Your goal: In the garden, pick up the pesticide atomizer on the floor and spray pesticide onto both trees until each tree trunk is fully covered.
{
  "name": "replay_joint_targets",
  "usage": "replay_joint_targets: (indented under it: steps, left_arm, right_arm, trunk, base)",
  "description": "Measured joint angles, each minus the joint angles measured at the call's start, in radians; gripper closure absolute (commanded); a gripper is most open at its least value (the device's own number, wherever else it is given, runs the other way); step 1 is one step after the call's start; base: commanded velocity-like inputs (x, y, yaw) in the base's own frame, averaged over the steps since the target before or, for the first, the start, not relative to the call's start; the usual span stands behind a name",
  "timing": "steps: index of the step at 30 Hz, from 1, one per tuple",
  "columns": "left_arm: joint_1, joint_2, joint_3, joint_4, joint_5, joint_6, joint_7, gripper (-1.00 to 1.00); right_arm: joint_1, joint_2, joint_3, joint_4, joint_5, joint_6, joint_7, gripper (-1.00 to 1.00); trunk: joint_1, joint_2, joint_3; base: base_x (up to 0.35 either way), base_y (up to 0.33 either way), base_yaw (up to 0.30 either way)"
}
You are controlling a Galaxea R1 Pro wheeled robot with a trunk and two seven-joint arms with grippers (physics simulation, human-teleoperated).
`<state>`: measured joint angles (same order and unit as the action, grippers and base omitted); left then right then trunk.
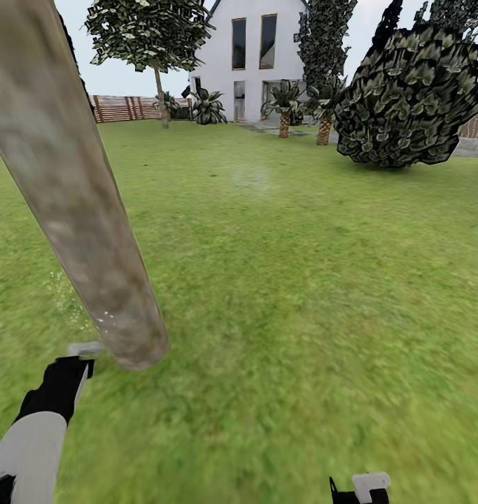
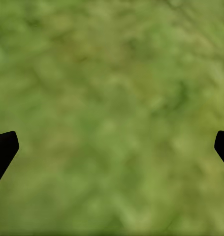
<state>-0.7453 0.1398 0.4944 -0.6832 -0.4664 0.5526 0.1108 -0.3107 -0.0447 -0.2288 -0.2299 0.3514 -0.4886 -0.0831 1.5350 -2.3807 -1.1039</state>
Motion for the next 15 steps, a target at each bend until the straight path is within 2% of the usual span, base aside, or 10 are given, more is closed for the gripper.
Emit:
replay_joint_targets:
  steps: [1, 2, 4, 6, 7, 9, 10, 11, 12, 15]
  left_arm:
    - [-0.001, 0.014, -0.001, 0.0, 0.004, 0.001, -0.005, 1.0]
    - [-0.001, 0.014, -0.003, 0.001, 0.012, 0.001, -0.021, 1.0]
    - [-0.01, 0.02, -0.031, -0.001, 0.015, 0.004, -0.104, 1.0]
    - [-0.064, 0.038, -0.063, -0.002, 0.012, 0.005, -0.2, 1.0]
    - [-0.087, 0.053, -0.067, -0.002, 0.006, 0.006, -0.218, 1.0]
    - [-0.134, 0.079, -0.069, -0.002, 0.006, 0.013, -0.229, 1.0]
    - [-0.165, 0.098, -0.07, -0.002, 0.002, 0.046, -0.232, 1.0]
    - [-0.195, 0.13, -0.07, -0.003, 0.0, 0.094, -0.234, 1.0]
    - [-0.202, 0.148, -0.07, -0.003, -0.001, 0.108, -0.235, 1.0]
    - [-0.201, 0.164, -0.078, -0.003, 0.01, 0.12, -0.236, 1.0]
  right_arm:
    - [0.0, 0.0, 0.0, 0.0, 0.0, 0.0, 0.0, -1.0]
    - [0.0, 0.0, 0.0, 0.0, 0.0, 0.001, 0.001, -1.0]
    - [0.0, 0.0, 0.0, 0.0, 0.0, 0.001, 0.001, -1.0]
    - [0.0, 0.0, 0.0, 0.0, 0.0, 0.001, 0.001, -1.0]
    - [0.0, 0.0, 0.0, 0.0, 0.0, 0.001, 0.001, -1.0]
    - [0.0, 0.0, 0.0, 0.0, 0.0, 0.001, 0.001, -1.0]
    - [0.0, 0.0, 0.0, 0.0, 0.0, 0.001, 0.001, -1.0]
    - [0.0, 0.0, 0.0, 0.0, 0.0, 0.001, 0.001, -1.0]
    - [0.0, 0.0, 0.0, 0.0, 0.0, 0.001, 0.001, -1.0]
    - [0.0, 0.0, 0.0, 0.0, 0.0, 0.001, 0.001, -1.0]
  trunk:
    - [0.0, 0.0, 0.0]
    - [0.0, 0.0, 0.0]
    - [0.0, 0.0, 0.0]
    - [0.0, 0.0, 0.0]
    - [0.0, 0.0, 0.0]
    - [0.0, 0.0, 0.0]
    - [0.0, 0.0, 0.0]
    - [0.0, 0.0, 0.0]
    - [0.0, 0.0, 0.0]
    - [0.0, 0.0, 0.0]
  base:
    - [0.0, 0.0, 0.0]
    - [0.0, 0.0, 0.0]
    - [0.0, 0.0, 0.0]
    - [0.0, 0.0, 0.0]
    - [0.0, 0.0, 0.0]
    - [0.0, 0.0, 0.0]
    - [0.0, 0.0, 0.0]
    - [0.0, 0.0, 0.0]
    - [0.0, 0.0, 0.0]
    - [0.0, 0.0, 0.0]
